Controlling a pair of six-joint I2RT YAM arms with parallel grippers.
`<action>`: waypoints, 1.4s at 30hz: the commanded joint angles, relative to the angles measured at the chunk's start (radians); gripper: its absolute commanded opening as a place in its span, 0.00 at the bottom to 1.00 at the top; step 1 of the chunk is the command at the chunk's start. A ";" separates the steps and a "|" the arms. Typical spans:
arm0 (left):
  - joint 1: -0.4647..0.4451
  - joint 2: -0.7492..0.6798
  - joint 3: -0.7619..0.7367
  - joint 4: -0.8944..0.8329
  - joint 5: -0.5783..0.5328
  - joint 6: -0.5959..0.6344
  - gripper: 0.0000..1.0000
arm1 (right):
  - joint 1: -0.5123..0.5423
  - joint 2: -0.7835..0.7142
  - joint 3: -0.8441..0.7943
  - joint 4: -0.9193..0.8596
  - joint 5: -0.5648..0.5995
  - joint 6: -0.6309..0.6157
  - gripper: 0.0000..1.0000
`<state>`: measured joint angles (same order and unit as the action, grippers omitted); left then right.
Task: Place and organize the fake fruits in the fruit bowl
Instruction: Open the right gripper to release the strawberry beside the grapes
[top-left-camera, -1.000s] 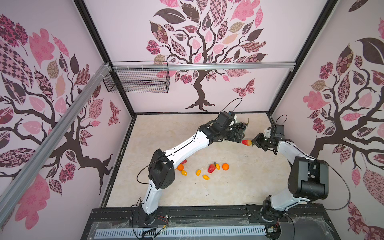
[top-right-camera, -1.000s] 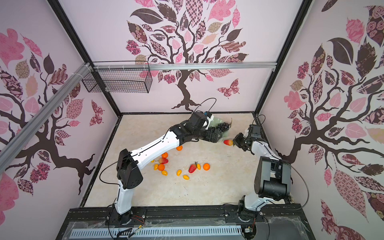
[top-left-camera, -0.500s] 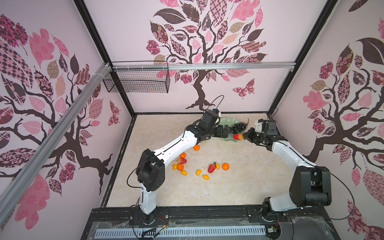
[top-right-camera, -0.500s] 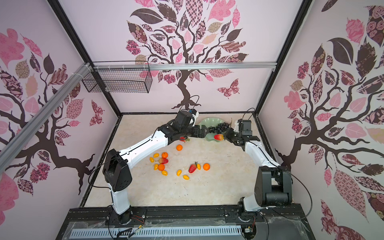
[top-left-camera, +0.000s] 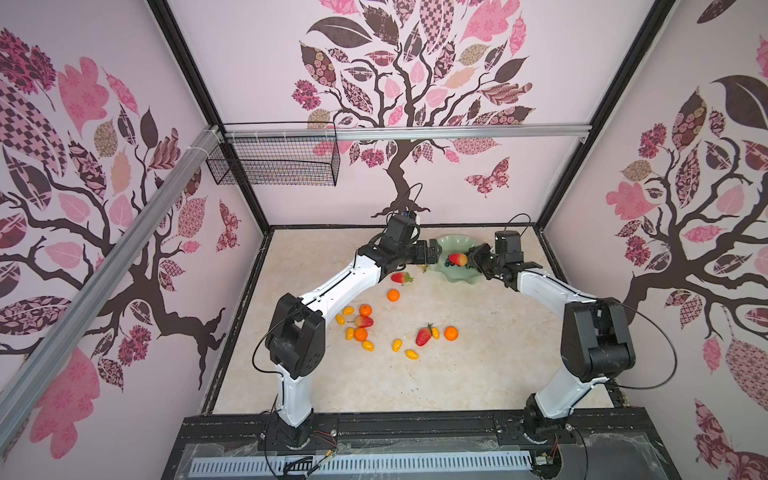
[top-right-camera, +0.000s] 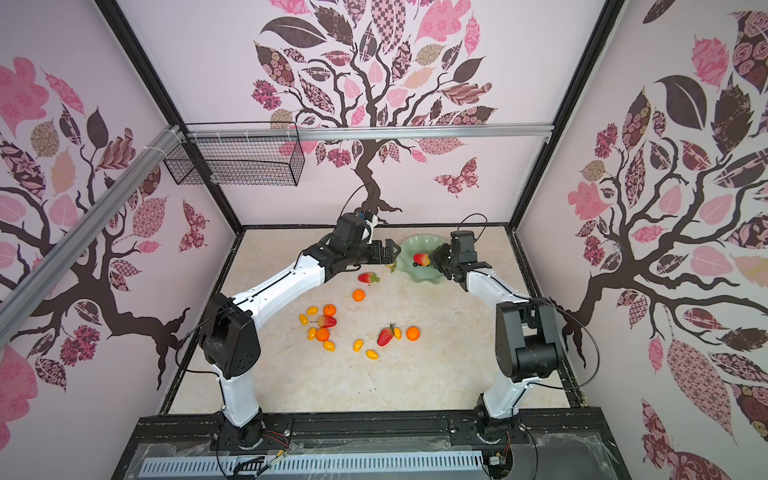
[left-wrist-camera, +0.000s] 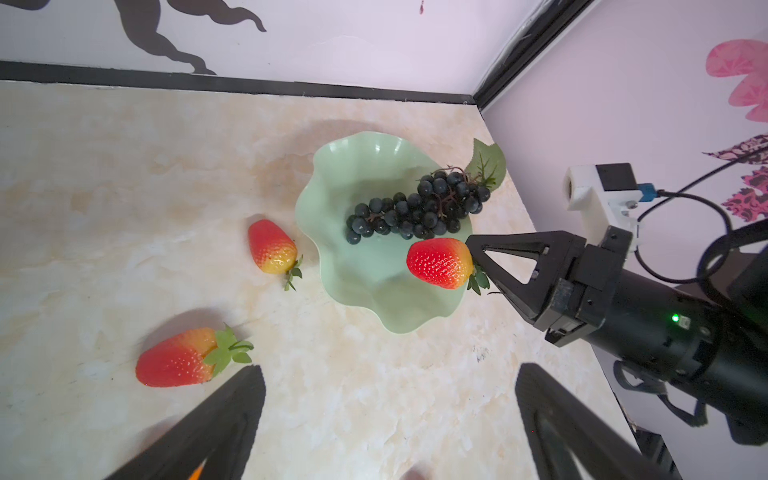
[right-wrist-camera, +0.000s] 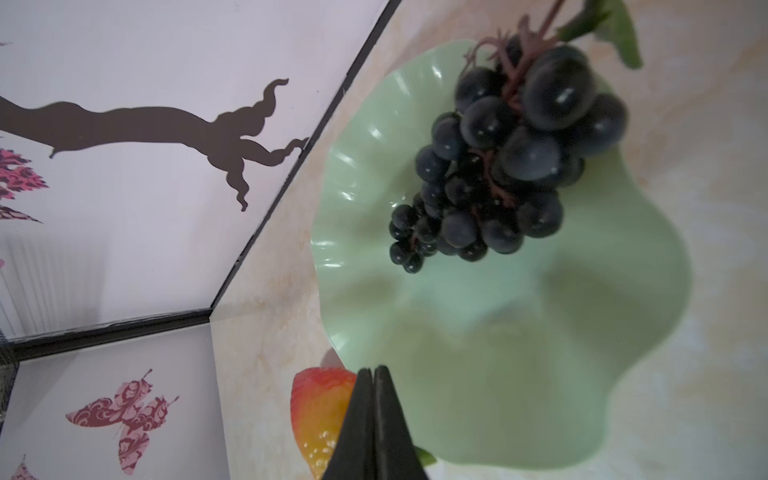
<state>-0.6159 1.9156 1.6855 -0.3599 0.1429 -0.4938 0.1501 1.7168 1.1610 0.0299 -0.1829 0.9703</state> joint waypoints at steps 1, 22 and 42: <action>0.015 0.047 0.066 0.010 -0.001 0.008 0.99 | 0.029 0.076 0.086 0.064 0.116 0.162 0.00; 0.129 0.101 0.093 0.022 0.106 0.052 0.99 | 0.058 0.381 0.316 0.116 0.274 0.365 0.00; 0.129 0.081 0.086 0.025 0.122 0.038 0.99 | 0.073 0.503 0.421 0.020 0.299 0.358 0.15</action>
<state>-0.4858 2.0075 1.7466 -0.3477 0.2554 -0.4595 0.2195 2.1765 1.5513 0.0784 0.1104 1.3285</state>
